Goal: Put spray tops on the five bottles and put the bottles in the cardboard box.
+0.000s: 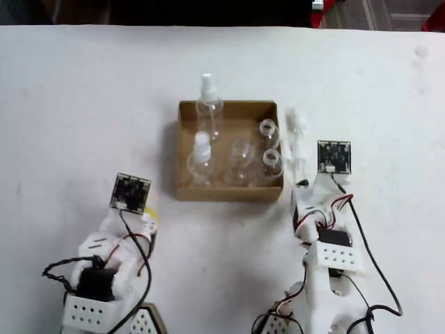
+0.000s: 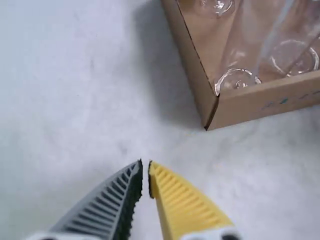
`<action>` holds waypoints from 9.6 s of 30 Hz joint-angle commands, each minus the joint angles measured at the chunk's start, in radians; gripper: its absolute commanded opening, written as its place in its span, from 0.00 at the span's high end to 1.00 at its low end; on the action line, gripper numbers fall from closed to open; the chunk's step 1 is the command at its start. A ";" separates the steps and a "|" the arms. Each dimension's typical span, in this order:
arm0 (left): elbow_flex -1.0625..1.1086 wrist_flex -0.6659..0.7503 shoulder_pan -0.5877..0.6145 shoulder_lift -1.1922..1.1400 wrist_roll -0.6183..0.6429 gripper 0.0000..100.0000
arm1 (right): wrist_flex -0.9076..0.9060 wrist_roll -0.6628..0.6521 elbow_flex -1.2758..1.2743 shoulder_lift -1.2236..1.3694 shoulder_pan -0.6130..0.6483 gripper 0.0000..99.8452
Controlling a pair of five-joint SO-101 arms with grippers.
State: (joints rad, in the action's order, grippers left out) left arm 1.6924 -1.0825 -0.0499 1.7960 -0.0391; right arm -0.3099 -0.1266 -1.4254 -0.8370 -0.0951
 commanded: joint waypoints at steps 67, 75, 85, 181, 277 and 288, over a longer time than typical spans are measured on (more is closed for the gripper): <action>0.002 -0.023 0.012 0.008 -0.014 0.98 | 0.088 -0.014 -0.210 -0.136 -0.099 0.82; 0.002 -0.025 0.012 0.008 -0.014 0.98 | 0.001 -0.014 -0.258 -0.274 -0.101 0.82; 0.002 -0.025 0.012 0.008 -0.014 0.98 | -0.038 -0.014 -0.259 -0.305 -0.101 0.82; 0.002 -0.074 0.002 0.007 -0.014 0.98 | 0.061 -0.006 -0.259 -0.306 -0.303 0.82; 0.002 -0.081 0.004 0.007 -0.014 0.98 | -1.247 -0.181 2.352 1.586 0.099 0.82; 0.002 -0.081 0.004 0.007 -0.014 0.98 | -1.248 -0.183 2.611 1.831 0.073 0.82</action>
State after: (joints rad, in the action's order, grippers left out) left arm 1.6924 -1.1577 -0.0499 1.7960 -0.0407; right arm -1.5558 -0.3168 1.0971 0.9812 -0.0077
